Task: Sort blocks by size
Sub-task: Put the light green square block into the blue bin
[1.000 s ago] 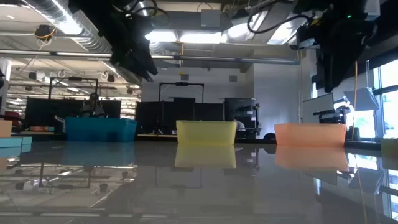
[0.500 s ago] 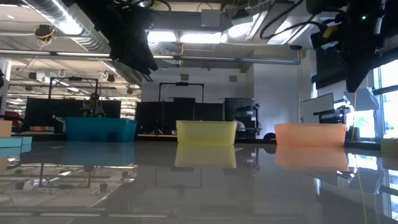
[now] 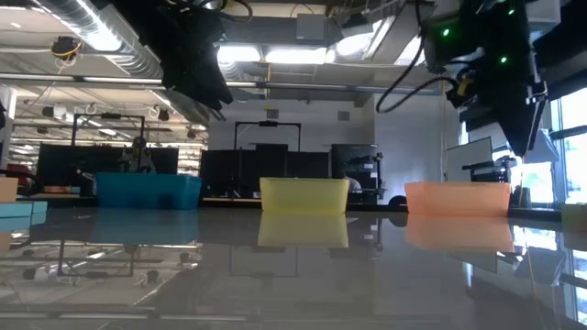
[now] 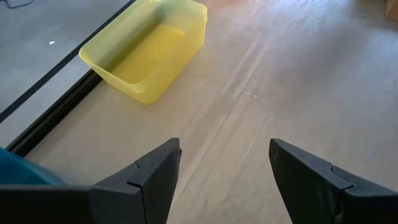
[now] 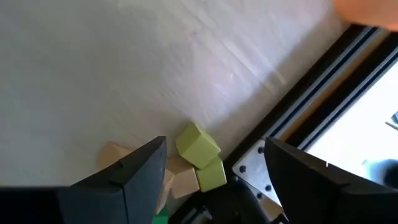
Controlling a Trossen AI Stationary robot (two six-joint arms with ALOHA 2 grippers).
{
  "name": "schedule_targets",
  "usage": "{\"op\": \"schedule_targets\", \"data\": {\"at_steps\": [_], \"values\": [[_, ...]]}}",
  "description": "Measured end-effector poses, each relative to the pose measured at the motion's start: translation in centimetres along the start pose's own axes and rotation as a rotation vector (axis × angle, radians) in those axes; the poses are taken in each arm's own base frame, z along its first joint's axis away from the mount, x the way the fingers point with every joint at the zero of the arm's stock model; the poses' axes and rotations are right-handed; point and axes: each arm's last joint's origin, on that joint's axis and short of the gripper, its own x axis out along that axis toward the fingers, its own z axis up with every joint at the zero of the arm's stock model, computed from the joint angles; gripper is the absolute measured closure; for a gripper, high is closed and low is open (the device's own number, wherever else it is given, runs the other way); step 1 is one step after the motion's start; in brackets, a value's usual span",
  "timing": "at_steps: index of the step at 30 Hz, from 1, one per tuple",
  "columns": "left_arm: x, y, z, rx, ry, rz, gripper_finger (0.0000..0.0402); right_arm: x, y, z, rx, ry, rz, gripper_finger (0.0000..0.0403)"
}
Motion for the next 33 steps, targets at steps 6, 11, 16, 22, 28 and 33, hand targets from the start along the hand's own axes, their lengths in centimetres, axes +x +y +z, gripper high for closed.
{"op": "schedule_targets", "data": {"at_steps": [6,11,16,22,28,33], "values": [[0.0,0.0,0.0,0.003,0.000,0.000,0.0169,1.0,0.2,0.9,-0.093,0.095,-0.009,0.0134],[0.0,0.0,0.0,0.003,0.000,0.000,0.0169,1.9,0.8,1.5,-0.176,0.146,-0.024,0.0134],[0.0,0.0,0.0,0.003,0.000,0.000,0.0169,4.0,1.0,1.0,-0.238,0.239,-0.048,0.0134],[0.0,0.0,0.0,0.003,-0.001,0.000,0.0169,6.3,1.1,0.1,-0.263,0.294,-0.016,0.0134],[0.0,0.0,0.0,0.003,-0.001,0.000,0.0169,7.8,1.1,-0.4,-0.287,0.293,0.007,0.0134],[0.0,0.0,0.0,0.002,-0.003,-0.001,0.0169,9.0,1.1,-0.7,-0.313,0.280,0.016,0.0134]]}}
